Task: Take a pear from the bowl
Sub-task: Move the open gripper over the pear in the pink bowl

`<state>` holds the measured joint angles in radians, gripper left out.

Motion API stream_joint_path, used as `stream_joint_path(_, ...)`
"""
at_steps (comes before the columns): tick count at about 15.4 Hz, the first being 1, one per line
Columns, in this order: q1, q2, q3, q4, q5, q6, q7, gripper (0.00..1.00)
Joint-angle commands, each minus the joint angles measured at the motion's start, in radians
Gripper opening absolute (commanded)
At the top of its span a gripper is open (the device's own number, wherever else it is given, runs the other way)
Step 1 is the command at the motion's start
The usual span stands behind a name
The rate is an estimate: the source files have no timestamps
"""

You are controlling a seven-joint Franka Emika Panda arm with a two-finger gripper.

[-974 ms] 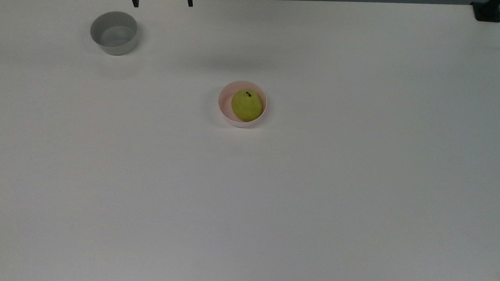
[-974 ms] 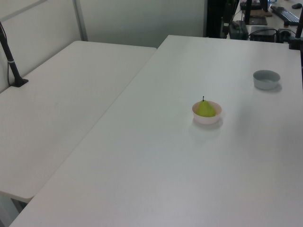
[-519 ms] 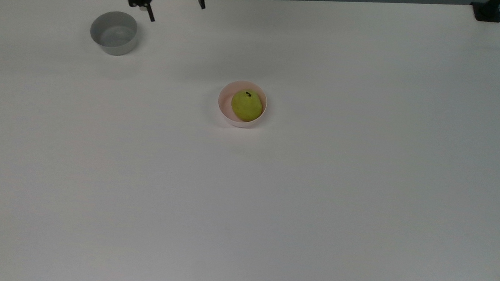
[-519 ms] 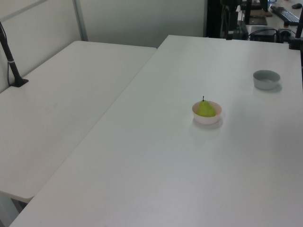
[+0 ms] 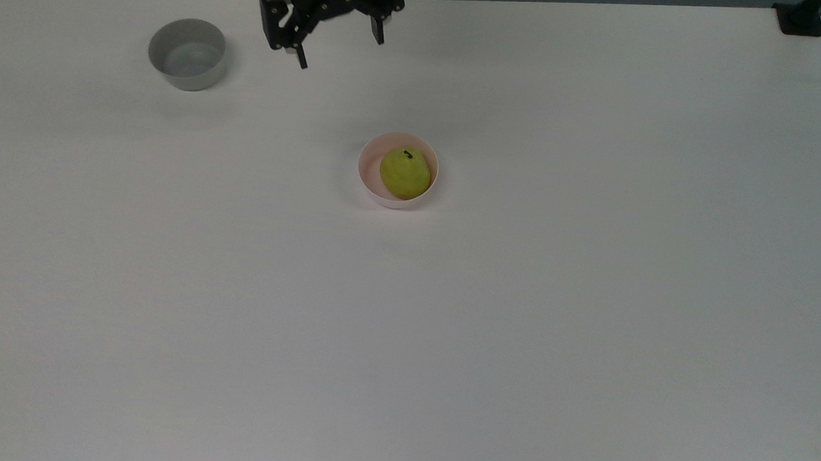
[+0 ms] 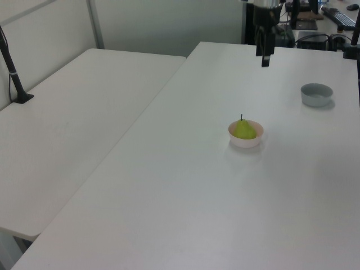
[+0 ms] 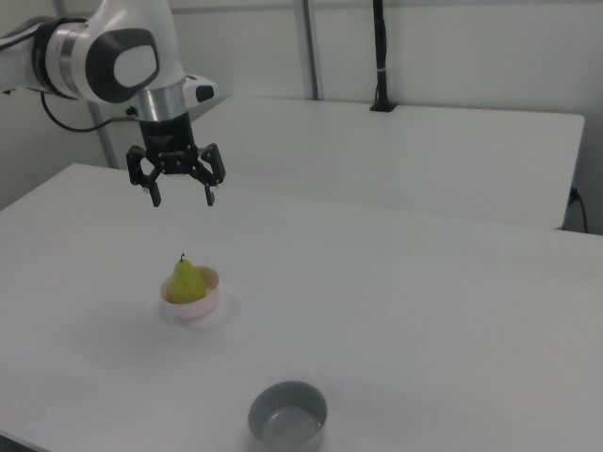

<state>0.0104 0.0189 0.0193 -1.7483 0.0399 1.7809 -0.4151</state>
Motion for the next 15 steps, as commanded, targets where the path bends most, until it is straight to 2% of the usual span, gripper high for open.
stream_joint_path(1,0.049,0.006,-0.006,-0.063,0.015,0.087,0.129,1.0)
stream_joint_path(8,0.072,0.073,0.042,-0.16,0.015,0.248,0.196,1.0)
stream_joint_path(15,0.109,0.156,0.044,-0.18,0.011,0.36,0.259,1.0)
